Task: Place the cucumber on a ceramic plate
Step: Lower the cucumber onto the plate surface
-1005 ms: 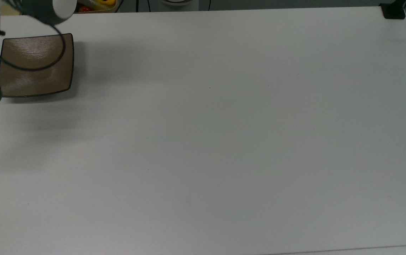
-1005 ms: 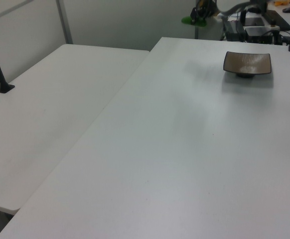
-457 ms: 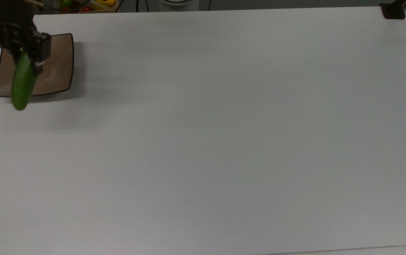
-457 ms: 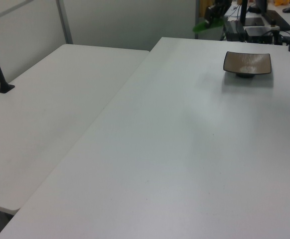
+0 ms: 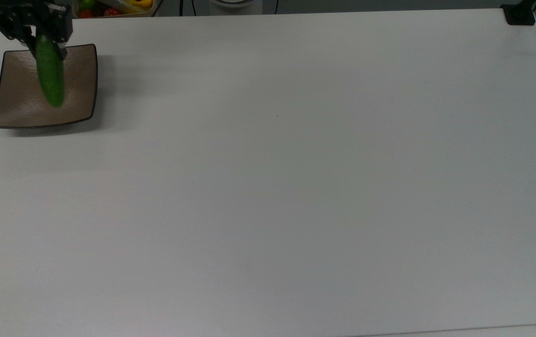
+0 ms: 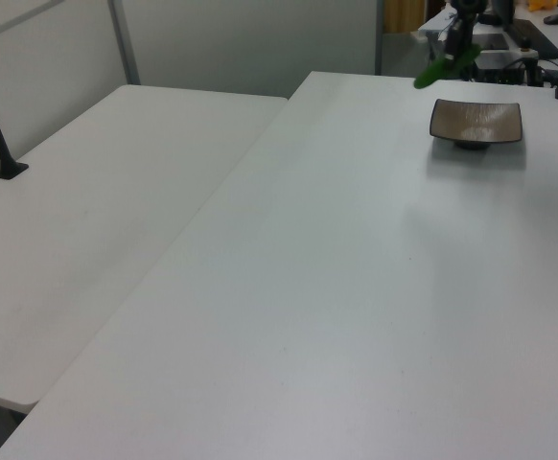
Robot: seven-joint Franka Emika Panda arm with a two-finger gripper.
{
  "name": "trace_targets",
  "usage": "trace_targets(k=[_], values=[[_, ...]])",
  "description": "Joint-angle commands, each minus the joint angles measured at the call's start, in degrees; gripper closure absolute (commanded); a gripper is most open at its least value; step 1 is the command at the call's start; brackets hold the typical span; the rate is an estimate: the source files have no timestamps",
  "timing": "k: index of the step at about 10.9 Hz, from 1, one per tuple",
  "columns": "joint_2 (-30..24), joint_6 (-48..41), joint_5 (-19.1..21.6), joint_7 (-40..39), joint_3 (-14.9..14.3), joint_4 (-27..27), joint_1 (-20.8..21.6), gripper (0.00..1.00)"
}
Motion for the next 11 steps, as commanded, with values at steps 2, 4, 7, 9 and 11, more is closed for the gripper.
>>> trace_targets(k=[2, 4, 7, 9, 11], values=[[-1.9, 0.6, 1.7, -15.5, 0.1, -7.9, -5.6, 0.72], [-1.7, 3.2, 1.6, -19.7, 0.1, -11.0, -6.6, 0.74], [-0.5, 11.8, 1.6, -20.5, 0.0, -15.7, -7.4, 0.76], [1.3, 16.4, 1.3, -20.8, 0.0, -17.2, -7.8, 0.76], [1.7, 19.4, 1.3, -20.9, -0.1, -18.1, -8.0, 0.76]])
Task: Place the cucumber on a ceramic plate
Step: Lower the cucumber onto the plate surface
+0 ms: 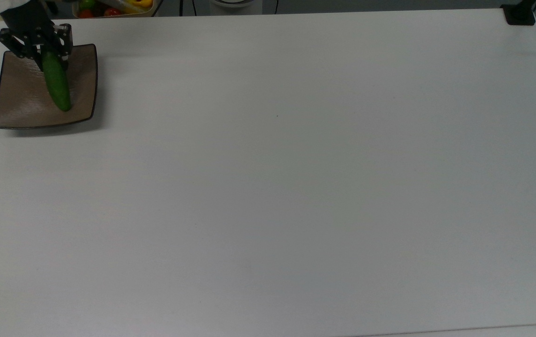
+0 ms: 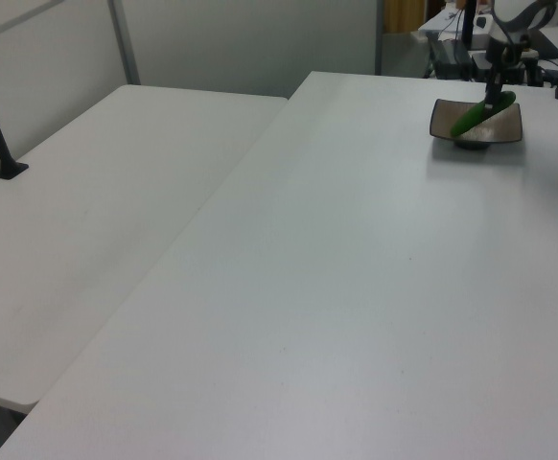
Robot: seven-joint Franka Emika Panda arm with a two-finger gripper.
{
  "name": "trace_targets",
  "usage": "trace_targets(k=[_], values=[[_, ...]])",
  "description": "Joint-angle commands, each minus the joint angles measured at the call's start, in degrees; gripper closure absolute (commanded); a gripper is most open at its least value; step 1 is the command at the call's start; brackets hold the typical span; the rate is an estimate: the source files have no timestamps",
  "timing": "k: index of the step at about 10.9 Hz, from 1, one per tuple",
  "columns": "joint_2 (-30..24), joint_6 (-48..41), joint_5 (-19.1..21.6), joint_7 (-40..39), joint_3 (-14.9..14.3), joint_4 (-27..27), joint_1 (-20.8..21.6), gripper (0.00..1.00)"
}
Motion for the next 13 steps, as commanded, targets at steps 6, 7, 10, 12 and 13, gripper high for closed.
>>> trace_targets(k=[6, 7, 10, 12, 13], values=[[0.3, 5.2, 0.3, -3.6, -0.2, -4.0, -1.4, 0.62], [0.3, 4.6, 0.3, -3.6, -0.3, -3.9, -1.4, 0.54], [0.3, 4.5, 0.3, -2.9, -0.3, -3.9, -1.4, 0.3], [0.3, 4.5, 0.3, -2.8, -0.4, -3.9, -1.4, 0.11], [-0.2, 4.2, 0.3, -2.7, -0.4, -3.6, -1.3, 0.02]])
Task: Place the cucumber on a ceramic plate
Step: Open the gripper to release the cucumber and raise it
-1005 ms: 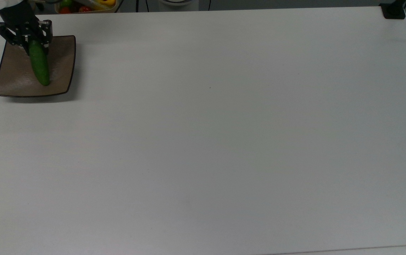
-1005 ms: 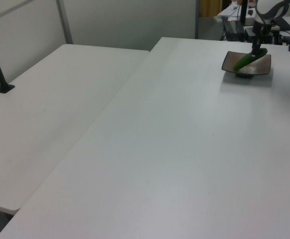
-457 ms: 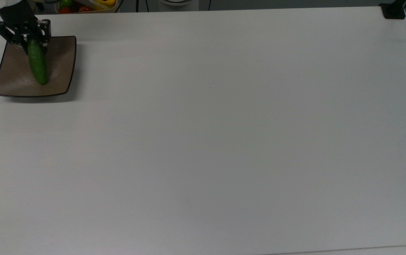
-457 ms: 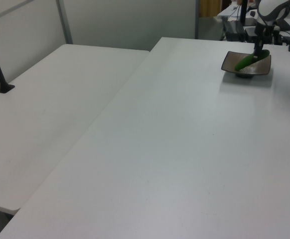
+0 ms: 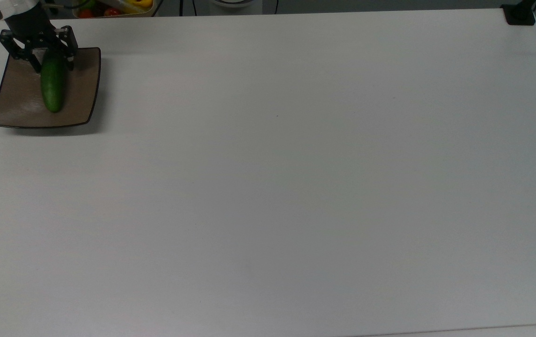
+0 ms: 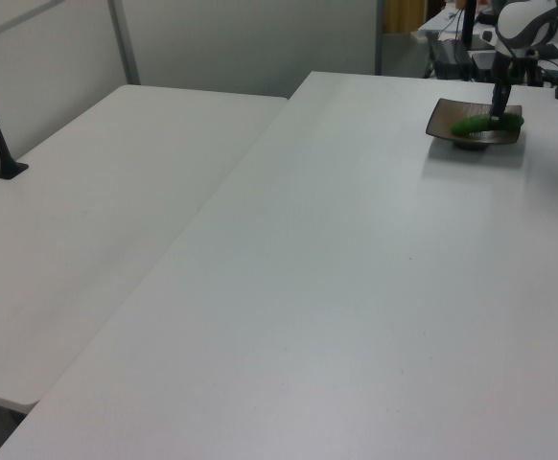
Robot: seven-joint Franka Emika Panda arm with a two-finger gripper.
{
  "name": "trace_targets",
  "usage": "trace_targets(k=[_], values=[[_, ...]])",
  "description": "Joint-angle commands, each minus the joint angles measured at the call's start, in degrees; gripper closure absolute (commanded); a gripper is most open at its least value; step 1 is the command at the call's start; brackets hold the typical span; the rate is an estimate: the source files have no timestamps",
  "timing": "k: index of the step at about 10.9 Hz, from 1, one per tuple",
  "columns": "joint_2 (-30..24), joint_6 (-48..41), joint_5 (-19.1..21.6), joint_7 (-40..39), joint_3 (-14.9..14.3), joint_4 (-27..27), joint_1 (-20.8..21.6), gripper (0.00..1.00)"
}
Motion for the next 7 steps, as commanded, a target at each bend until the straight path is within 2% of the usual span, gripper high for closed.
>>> trace_targets(k=[1, 4, 5, 7], values=[[-2.1, -1.3, 0.3, -0.7, -0.3, 0.3, 0.8, 0.0], [-7.2, -10.3, 0.3, -0.6, -0.3, 4.5, 1.8, 0.0], [-8.5, -13.1, 0.2, -0.7, -0.4, 6.5, 3.5, 0.0], [-9.5, -21.8, 0.2, 1.1, -0.4, 12.7, 5.4, 0.0]])
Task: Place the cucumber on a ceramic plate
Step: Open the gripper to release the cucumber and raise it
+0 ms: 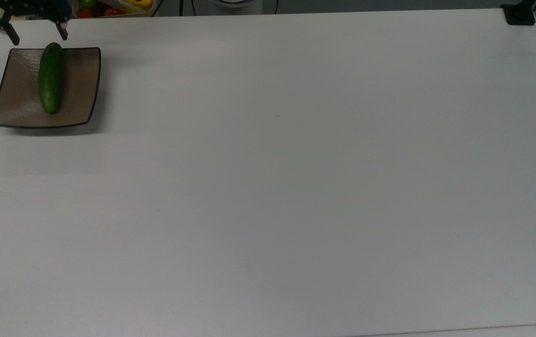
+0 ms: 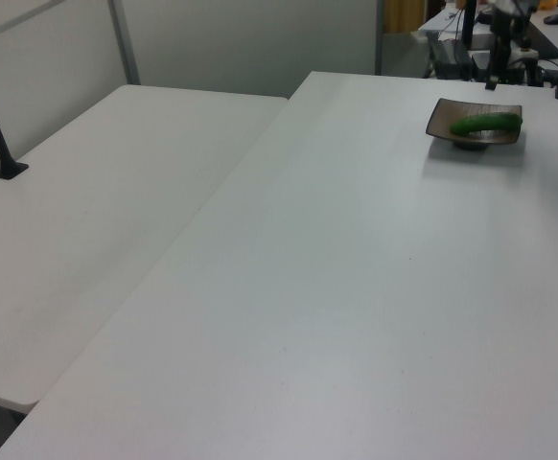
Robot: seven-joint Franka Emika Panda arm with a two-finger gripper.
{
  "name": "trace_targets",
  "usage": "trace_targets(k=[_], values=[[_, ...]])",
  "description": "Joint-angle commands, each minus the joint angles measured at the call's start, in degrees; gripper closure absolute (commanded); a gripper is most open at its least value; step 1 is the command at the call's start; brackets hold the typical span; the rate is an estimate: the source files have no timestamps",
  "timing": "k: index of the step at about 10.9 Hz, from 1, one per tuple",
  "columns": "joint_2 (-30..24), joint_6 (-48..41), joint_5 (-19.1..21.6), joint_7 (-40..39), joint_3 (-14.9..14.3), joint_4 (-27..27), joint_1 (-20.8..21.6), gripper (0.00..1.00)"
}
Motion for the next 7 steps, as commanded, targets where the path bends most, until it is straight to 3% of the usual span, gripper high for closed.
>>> trace_targets(k=[1, 4, 7], values=[[-2.3, -13.1, 0.1, 4.2, -0.6, 8.8, 4.0, 0.0], [-3.6, -22.6, -0.7, 16.0, -0.5, 16.1, 10.5, 0.0], [-5.7, -26.7, -3.9, 28.9, 0.2, 17.1, 18.4, 0.0]])
